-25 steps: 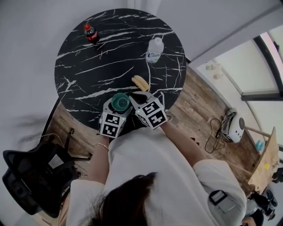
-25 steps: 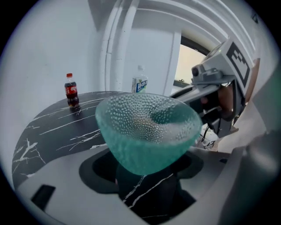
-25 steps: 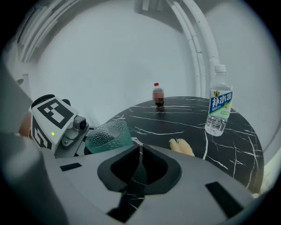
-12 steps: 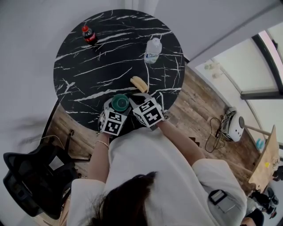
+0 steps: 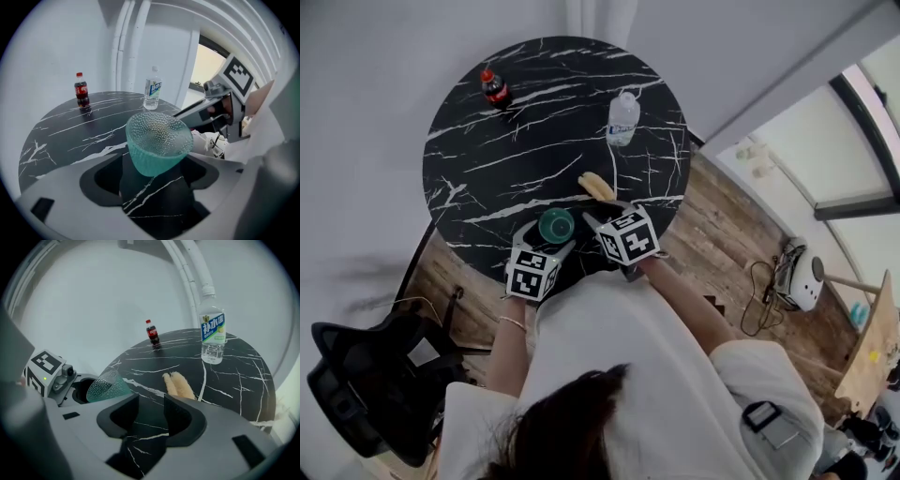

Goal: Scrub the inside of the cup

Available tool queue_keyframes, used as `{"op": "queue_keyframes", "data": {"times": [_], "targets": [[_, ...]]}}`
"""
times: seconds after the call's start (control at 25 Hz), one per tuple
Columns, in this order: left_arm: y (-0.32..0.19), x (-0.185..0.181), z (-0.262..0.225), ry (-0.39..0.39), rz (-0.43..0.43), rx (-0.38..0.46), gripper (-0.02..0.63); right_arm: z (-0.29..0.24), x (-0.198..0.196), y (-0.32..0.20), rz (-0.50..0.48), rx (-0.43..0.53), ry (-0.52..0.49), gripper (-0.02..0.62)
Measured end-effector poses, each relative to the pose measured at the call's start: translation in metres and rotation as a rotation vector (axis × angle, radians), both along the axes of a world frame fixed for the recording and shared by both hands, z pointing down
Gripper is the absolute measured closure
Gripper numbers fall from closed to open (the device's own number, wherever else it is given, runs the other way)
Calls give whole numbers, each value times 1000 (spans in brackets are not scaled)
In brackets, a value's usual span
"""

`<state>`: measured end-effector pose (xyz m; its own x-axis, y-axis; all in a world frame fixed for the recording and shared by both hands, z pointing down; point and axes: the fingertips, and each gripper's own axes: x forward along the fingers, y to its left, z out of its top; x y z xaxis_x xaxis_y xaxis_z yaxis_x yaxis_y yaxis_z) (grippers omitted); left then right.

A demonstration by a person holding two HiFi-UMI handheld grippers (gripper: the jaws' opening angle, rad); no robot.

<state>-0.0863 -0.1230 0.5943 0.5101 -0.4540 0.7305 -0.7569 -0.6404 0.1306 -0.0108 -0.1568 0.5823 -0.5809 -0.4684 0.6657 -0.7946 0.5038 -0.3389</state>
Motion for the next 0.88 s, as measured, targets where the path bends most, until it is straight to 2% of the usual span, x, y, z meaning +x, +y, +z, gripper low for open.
{"op": "queue_keyframes", "data": {"times": [0.04, 0.24, 0.36, 0.44, 0.52, 0.6, 0.8, 0.88], "targets": [[2, -2, -4, 17, -19, -3, 235, -2, 2, 0, 6, -5, -16, 426], [13, -12, -23, 138, -138, 0, 236, -16, 1, 7, -15, -32, -125, 430], [18, -15, -36, 225, -214, 14, 236, -26, 2, 9, 0, -10, -173, 499], [23, -19, -41, 240, -246, 30, 236, -28, 8, 9, 27, 10, -154, 529], [23, -27, -46, 255, -291, 50, 236, -24, 16, 10, 42, 27, -87, 546], [18, -36, -54, 322, -371, 65, 244, -23, 20, 13, 31, 51, -47, 552], [9, -61, -76, 543, -637, 106, 392, -23, 19, 24, 2, 53, -57, 560], [9, -71, -79, 596, -738, 120, 455, -26, 19, 24, -1, 63, -60, 561]]}}
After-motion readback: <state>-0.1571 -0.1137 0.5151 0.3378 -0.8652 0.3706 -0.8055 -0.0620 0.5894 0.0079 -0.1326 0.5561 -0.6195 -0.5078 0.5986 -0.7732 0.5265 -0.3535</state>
